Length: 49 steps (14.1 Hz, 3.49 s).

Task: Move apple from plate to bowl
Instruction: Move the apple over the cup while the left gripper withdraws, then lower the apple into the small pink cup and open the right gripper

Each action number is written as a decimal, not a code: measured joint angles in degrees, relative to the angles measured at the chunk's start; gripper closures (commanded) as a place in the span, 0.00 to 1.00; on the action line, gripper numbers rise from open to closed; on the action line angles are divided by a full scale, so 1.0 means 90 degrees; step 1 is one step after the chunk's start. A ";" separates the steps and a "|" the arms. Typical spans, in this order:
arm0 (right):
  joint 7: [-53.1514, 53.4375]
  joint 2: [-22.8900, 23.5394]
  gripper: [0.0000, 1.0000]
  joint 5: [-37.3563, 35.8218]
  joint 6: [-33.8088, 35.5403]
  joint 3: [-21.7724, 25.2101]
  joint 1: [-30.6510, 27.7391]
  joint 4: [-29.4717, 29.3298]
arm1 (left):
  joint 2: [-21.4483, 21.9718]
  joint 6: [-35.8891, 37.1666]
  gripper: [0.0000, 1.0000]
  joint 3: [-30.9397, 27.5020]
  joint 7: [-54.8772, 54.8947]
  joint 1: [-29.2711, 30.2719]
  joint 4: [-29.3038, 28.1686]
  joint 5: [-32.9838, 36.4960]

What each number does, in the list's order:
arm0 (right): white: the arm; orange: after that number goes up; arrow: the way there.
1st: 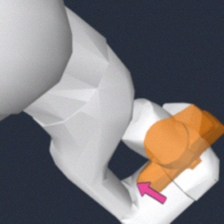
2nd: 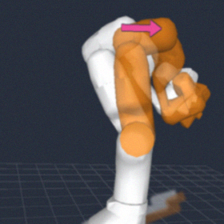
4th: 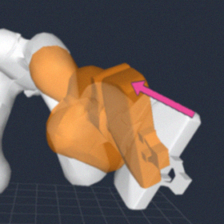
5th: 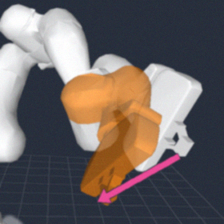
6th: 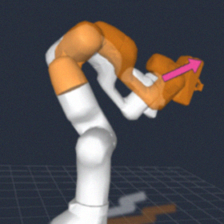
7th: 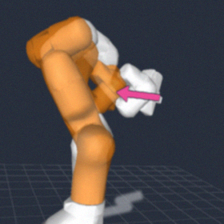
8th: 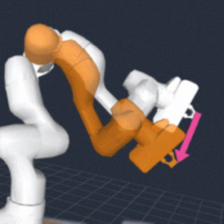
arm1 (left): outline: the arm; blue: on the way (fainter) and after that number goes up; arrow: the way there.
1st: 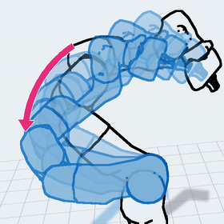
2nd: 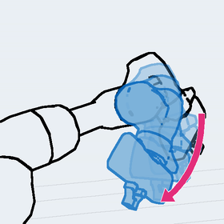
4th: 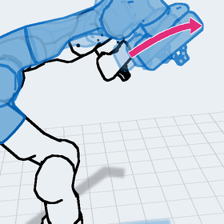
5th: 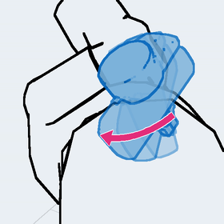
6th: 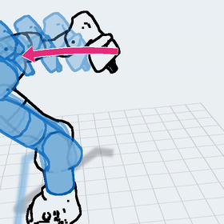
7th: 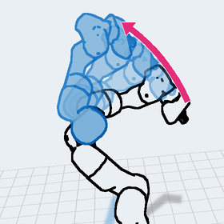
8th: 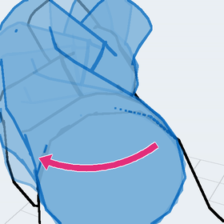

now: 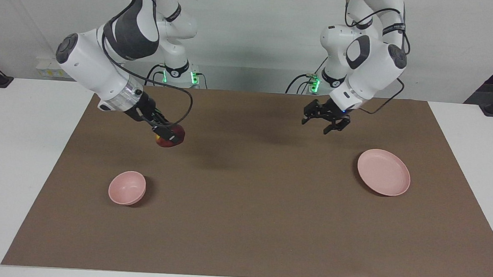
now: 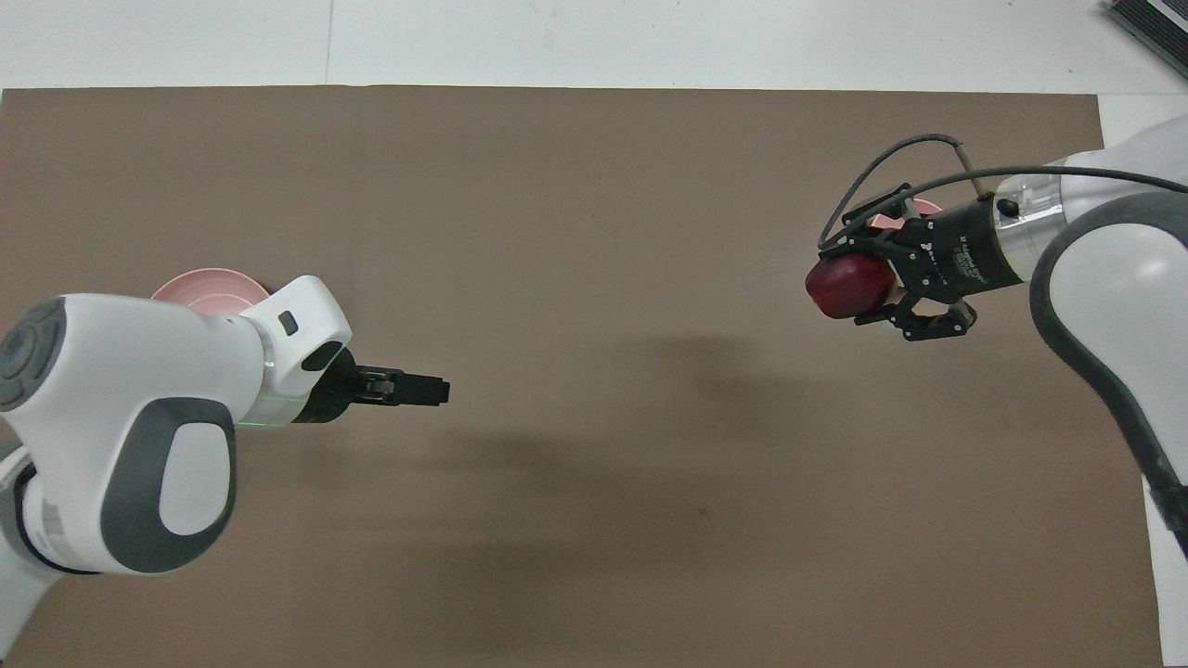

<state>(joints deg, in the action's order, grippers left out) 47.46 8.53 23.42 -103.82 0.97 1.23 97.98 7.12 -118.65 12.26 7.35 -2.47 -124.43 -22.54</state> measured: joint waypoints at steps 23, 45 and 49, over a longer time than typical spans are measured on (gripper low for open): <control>-0.2259 0.1096 1.00 -0.1827 -0.3815 -0.0002 -0.0482 0.1000 | -0.0958 0.4707 0.00 -0.1608 0.0058 -0.0431 0.5126 0.2613; -0.4003 0.0771 0.00 -0.2094 -0.1851 -0.0104 -0.0426 -0.0205 | -0.0876 0.4519 0.00 -0.1540 0.0051 -0.0113 0.5015 0.2352; -0.4395 0.0447 0.00 -0.2741 -0.0999 -0.0128 -0.0411 -0.0552 | -0.0865 0.4536 0.00 -0.1556 0.0050 -0.0107 0.4987 0.2382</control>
<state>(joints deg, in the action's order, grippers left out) 7.90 12.56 -1.25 -112.82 -0.19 -2.47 93.01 -0.67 -77.83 -1.74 7.81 -3.44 -79.55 -1.11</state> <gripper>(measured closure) 0.000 0.000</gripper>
